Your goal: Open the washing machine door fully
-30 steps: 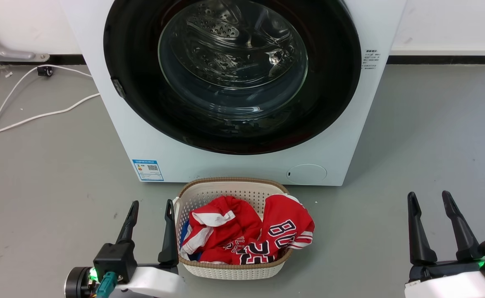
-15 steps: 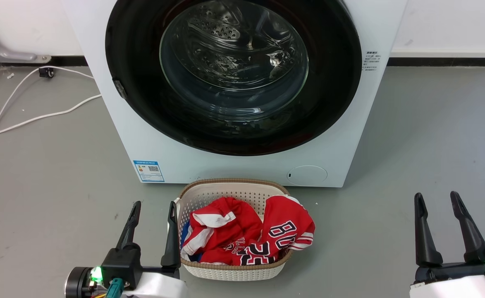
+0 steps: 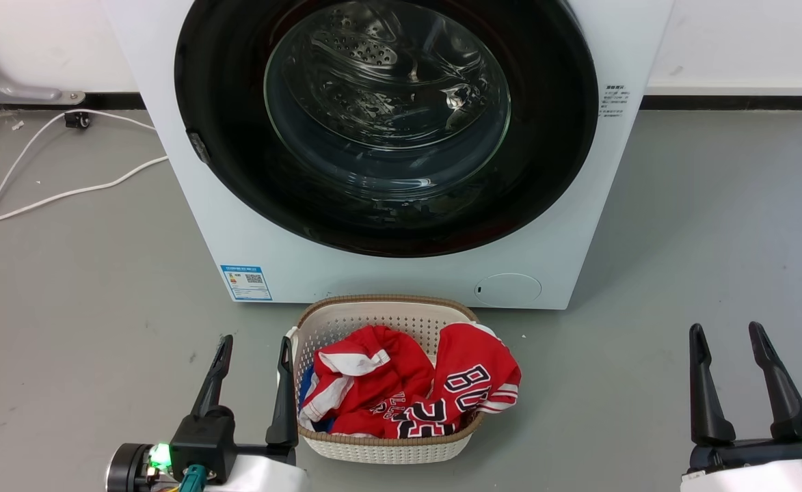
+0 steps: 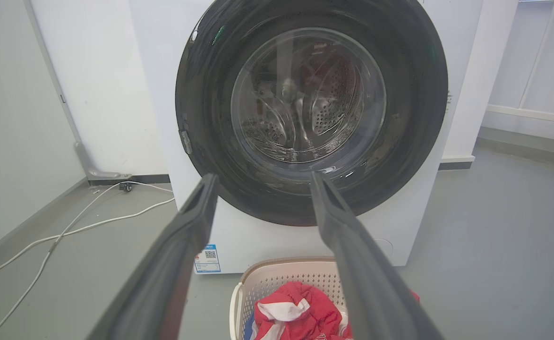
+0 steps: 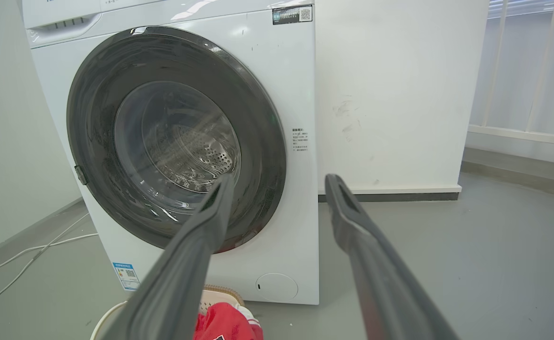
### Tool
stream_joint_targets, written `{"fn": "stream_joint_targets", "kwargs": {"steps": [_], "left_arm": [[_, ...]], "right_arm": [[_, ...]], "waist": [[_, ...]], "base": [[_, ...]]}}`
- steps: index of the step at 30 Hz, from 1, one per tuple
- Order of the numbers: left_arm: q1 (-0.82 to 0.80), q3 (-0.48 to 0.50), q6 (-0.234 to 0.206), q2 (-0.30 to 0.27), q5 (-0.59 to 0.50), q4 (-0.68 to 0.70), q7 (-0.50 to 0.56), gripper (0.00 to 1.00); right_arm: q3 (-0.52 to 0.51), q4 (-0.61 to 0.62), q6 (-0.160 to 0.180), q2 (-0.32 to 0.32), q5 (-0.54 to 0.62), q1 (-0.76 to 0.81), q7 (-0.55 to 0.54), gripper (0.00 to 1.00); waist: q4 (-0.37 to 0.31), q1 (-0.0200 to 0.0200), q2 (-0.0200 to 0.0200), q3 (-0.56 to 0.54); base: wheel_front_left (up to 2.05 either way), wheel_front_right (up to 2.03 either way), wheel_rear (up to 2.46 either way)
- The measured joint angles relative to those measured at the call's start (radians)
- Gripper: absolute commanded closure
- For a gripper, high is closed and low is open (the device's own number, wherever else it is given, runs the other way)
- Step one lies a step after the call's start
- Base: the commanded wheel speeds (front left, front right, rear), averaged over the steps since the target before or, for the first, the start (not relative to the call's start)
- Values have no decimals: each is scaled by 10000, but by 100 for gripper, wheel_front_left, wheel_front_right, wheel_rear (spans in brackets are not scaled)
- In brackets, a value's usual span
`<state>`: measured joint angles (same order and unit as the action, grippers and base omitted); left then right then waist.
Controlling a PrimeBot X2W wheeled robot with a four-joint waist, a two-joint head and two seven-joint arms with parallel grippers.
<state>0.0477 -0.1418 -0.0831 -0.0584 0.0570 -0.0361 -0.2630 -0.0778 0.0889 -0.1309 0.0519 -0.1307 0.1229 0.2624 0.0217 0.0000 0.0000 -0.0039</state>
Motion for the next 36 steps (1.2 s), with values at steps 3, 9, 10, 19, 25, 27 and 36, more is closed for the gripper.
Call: {"fn": "stream_joint_targets", "kwargs": {"steps": [3,9,10,19,25,27,36], "left_arm": [[0,54,38,17,0,-25,0,0],[0,115,42,44,-4,-61,0,0],[0,121,44,46,-4,-71,0,0],[5,161,75,59,-29,-127,0,0],[6,169,86,61,-13,-157,0,0],[5,171,86,63,-10,-169,0,0],[5,121,42,69,15,-228,0,0]], "right_arm": [[0,-29,0,0,-29,0,2,0],[29,-88,2,0,-94,0,0,0],[35,-100,0,0,-94,0,0,0],[79,-144,0,0,-75,0,0,16],[267,-157,0,-4,-384,-1,0,100],[320,-217,2,-2,-1555,-2,2,100],[514,-830,4,2,-8542,-169,8,100]], "waist": [[1,0,0,2],[-1,0,0,19],[-3,0,0,24],[-48,0,0,22],[-35,1,0,13],[-34,0,0,9],[-28,0,0,-16]], "base": [[0,0,0],[0,0,0],[0,0,0],[0,0,0],[0,0,0],[0,0,0],[0,0,0]]}}
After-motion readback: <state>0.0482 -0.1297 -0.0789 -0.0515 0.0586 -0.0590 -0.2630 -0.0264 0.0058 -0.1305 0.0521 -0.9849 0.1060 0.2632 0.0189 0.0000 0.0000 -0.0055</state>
